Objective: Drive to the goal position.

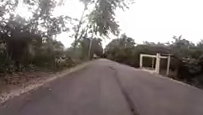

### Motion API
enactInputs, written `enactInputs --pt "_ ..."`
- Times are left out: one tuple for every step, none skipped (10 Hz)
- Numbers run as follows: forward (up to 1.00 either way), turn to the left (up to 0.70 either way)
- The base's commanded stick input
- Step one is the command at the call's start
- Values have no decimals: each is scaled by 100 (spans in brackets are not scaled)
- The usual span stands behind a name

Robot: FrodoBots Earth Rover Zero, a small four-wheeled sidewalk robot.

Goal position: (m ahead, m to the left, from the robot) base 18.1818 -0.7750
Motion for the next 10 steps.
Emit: enactInputs --pt "85 0" --pt "85 0" --pt "85 0" --pt "85 0" --pt "85 0" --pt "85 0" --pt "85 -2" --pt "85 -20" --pt "85 -32" --pt "85 -34"
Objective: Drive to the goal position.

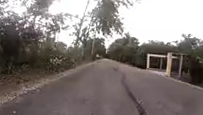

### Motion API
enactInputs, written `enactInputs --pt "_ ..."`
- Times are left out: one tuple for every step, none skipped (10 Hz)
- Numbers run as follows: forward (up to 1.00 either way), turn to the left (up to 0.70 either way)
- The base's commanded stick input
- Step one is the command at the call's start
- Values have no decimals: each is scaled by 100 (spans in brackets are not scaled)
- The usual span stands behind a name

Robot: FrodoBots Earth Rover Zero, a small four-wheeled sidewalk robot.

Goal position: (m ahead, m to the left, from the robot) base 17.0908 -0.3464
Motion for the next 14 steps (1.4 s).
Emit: enactInputs --pt "85 -12" --pt "85 0" --pt "85 0" --pt "85 0" --pt "85 0" --pt "85 0" --pt "85 0" --pt "85 0" --pt "85 0" --pt "85 0" --pt "85 0" --pt "85 0" --pt "85 0" --pt "85 0"
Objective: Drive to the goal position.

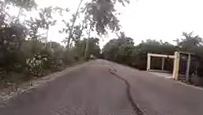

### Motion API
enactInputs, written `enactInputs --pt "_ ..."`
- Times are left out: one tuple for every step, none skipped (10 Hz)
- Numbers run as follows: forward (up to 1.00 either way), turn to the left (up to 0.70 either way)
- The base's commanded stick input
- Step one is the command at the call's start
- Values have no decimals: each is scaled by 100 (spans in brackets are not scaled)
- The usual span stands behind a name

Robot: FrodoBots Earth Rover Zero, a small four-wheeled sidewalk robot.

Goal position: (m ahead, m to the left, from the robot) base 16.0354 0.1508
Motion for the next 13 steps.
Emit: enactInputs --pt "85 0" --pt "85 0" --pt "85 0" --pt "85 0" --pt "85 0" --pt "85 0" --pt "85 0" --pt "85 0" --pt "85 0" --pt "85 0" --pt "85 0" --pt "85 0" --pt "85 0"
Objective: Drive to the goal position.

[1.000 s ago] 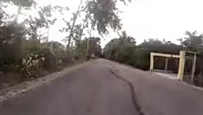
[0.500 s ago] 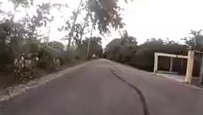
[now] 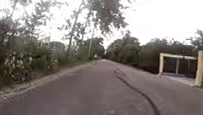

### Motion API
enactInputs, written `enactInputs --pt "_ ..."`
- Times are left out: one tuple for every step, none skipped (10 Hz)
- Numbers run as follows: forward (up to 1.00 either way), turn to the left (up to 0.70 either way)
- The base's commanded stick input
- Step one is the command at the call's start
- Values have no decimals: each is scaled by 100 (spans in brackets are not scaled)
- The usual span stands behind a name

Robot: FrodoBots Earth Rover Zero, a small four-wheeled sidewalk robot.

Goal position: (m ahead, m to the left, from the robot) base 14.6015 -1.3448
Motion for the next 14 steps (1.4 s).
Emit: enactInputs --pt "85 0" --pt "85 0" --pt "85 0" --pt "85 0" --pt "85 0" --pt "85 -24" --pt "85 -32" --pt "85 -34" --pt "85 -31" --pt "85 -14" --pt "85 0" --pt "85 0" --pt "85 0" --pt "85 0"
